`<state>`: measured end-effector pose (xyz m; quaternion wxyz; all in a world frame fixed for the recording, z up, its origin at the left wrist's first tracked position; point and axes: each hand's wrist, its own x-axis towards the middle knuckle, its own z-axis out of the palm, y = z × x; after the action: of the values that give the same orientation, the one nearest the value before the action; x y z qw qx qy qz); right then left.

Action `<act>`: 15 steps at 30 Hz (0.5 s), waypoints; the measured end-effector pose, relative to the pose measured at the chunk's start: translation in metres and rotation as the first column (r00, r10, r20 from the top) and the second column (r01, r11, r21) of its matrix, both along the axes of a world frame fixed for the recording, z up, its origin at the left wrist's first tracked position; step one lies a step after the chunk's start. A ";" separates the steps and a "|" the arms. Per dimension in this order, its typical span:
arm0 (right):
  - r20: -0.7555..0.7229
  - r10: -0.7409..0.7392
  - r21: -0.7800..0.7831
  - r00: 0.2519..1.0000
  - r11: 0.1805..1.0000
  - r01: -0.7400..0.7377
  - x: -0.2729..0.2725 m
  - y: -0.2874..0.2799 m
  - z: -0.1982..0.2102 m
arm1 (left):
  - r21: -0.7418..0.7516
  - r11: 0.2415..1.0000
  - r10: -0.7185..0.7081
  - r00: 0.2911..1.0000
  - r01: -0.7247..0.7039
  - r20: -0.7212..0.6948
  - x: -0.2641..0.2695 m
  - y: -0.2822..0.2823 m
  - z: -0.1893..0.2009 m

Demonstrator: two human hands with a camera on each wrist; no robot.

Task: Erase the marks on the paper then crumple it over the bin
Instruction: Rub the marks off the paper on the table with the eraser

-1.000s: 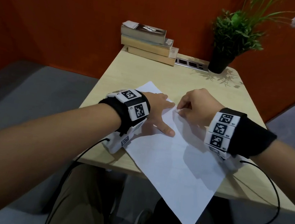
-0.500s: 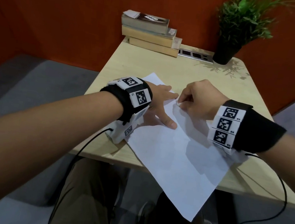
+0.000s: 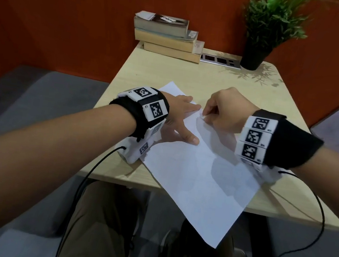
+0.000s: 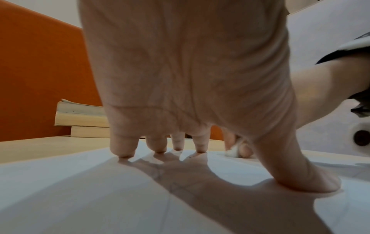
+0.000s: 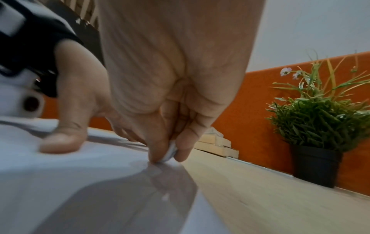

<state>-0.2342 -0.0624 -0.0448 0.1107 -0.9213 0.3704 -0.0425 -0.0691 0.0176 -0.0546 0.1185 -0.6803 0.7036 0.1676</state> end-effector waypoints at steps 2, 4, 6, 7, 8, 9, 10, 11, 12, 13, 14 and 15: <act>-0.017 0.060 0.038 0.998 0.997 -0.059 -0.010 0.008 0.001 | 0.010 1.000 0.010 1.000 -0.010 0.002 0.002 -0.002 -0.003; -0.042 0.116 0.081 0.992 0.990 -0.113 -0.017 0.014 0.004 | 0.017 1.000 0.012 1.000 -0.012 -0.011 0.004 -0.004 -0.005; -0.046 0.116 0.082 0.992 0.990 -0.112 -0.015 0.012 0.006 | 0.021 1.000 0.010 1.000 -0.010 -0.006 0.003 -0.005 -0.004; -0.037 0.097 0.068 0.995 0.993 -0.094 -0.011 0.008 0.006 | 0.023 1.000 0.006 1.000 -0.006 -0.001 0.003 -0.005 -0.003; -0.020 0.073 0.050 0.997 0.996 -0.072 -0.006 0.003 0.005 | 0.025 1.000 0.006 1.000 -0.007 0.001 0.002 -0.005 -0.003; -0.004 0.049 0.031 0.999 0.998 -0.049 -0.001 -0.001 0.004 | 0.026 1.000 0.010 1.000 -0.010 -0.002 0.002 -0.006 -0.003; 0.011 0.029 0.015 1.000 0.999 -0.030 0.004 -0.005 0.003 | 0.026 1.000 0.013 1.000 -0.012 -0.006 0.002 -0.006 -0.003; 0.018 0.013 0.005 1.000 1.000 -0.013 0.007 -0.008 0.001 | 0.027 1.000 0.014 1.000 -0.014 -0.011 0.003 -0.006 -0.004; 0.023 0.004 -0.003 1.000 1.000 -0.004 0.008 -0.008 0.000 | 0.029 0.999 0.017 1.000 -0.017 -0.015 0.003 -0.006 -0.004; 0.026 -0.001 -0.004 1.000 1.000 0.001 0.007 -0.007 -0.001 | 0.029 0.999 0.019 1.000 -0.019 -0.016 0.003 -0.005 -0.004; 0.031 0.001 0.003 1.000 1.000 -0.001 0.003 -0.004 -0.002 | 0.029 0.999 0.019 1.000 -0.018 -0.014 0.003 -0.005 -0.003; 0.032 0.015 0.017 0.999 1.000 -0.016 -0.002 0.000 -0.002 | 0.030 0.999 0.017 1.000 -0.017 -0.013 0.002 -0.004 -0.003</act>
<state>-0.2366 -0.0629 -0.0467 0.1251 -0.9223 0.3619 -0.0529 -0.0668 0.0137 -0.0576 0.1226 -0.6832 0.6960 0.1836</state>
